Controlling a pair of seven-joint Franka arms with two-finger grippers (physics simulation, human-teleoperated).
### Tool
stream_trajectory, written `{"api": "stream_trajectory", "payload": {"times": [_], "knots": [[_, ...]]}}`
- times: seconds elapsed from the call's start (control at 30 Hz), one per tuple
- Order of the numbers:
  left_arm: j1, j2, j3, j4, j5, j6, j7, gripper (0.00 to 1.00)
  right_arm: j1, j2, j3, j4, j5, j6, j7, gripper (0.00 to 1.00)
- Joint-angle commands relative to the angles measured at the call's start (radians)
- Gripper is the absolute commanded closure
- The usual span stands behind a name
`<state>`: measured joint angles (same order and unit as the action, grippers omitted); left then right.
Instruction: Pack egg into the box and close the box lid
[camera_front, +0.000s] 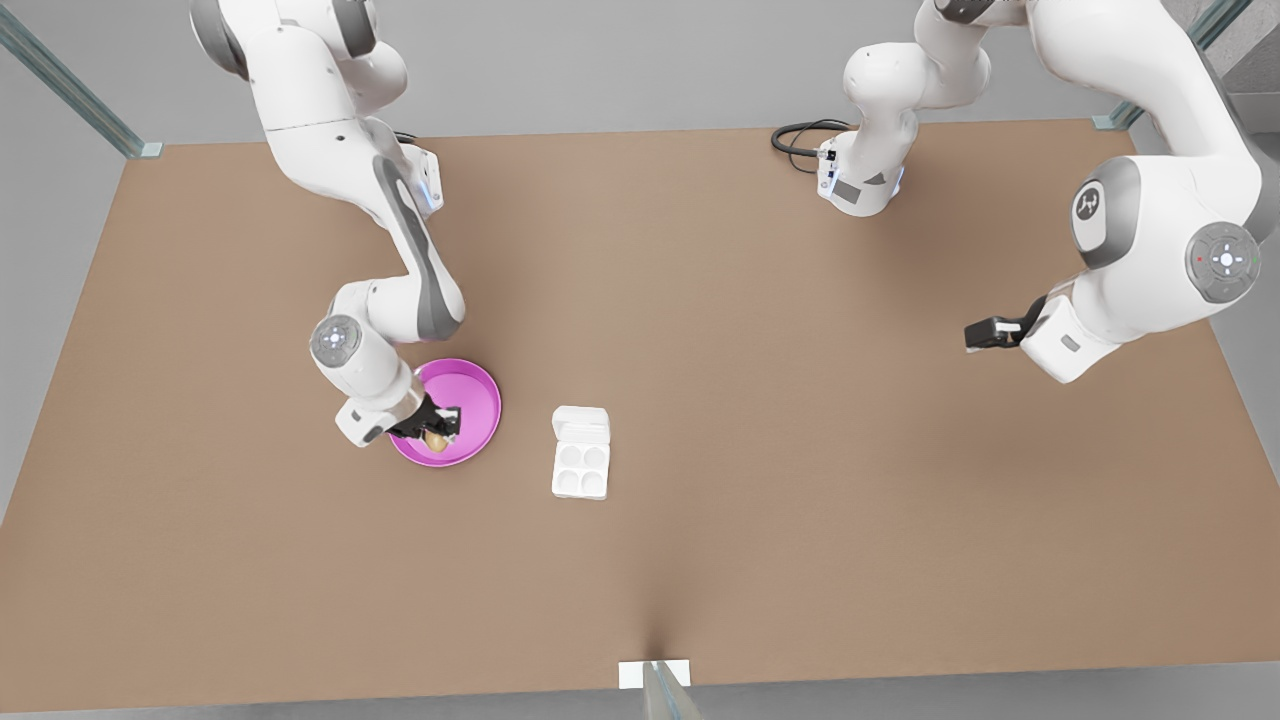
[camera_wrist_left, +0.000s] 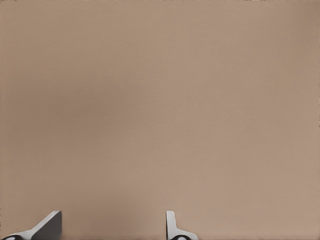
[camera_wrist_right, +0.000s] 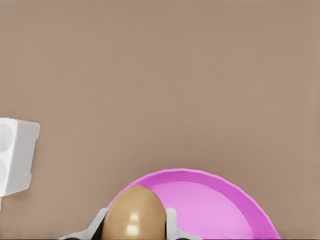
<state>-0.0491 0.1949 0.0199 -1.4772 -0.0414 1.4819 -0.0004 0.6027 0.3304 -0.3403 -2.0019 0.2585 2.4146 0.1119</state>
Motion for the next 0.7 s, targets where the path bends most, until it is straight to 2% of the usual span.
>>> {"api": "stream_trajectory", "payload": {"times": [0.0,0.1,0.13,0.23,0.3,0.53,0.67], "knots": [[0.0,0.0,0.0,0.0,0.0,0.001,-0.001,0.0,0.0,0.004,0.003,0.035,-0.038,-0.038,0.045,0.48],[0.0,0.005,-0.008,-0.002,0.0,0.003,-0.007,0.0,0.029,0.078,0.017,0.248,-0.041,-0.196,0.172,0.47],[0.0,0.003,-0.008,-0.005,-0.002,-0.002,-0.001,0.0,0.029,0.122,0.049,0.334,-0.042,-0.228,0.235,0.47],[0.0,0.003,-0.008,-0.006,0.0,-0.005,-0.007,0.0,0.029,0.323,0.124,0.635,-0.041,-0.307,0.384,0.47],[0.0,0.005,-0.008,-0.006,0.0,-0.003,-0.007,0.0,0.049,0.433,0.13,0.781,-0.036,-0.322,0.422,0.45],[0.0,0.024,-0.006,-0.005,0.002,-0.002,-0.001,0.0,0.078,0.487,0.145,0.776,-0.064,-0.311,0.442,0.45],[0.0,0.032,-0.005,-0.005,0.005,-0.002,-0.001,0.0,0.078,0.524,0.144,0.776,-0.108,-0.239,0.442,0.45]]}}
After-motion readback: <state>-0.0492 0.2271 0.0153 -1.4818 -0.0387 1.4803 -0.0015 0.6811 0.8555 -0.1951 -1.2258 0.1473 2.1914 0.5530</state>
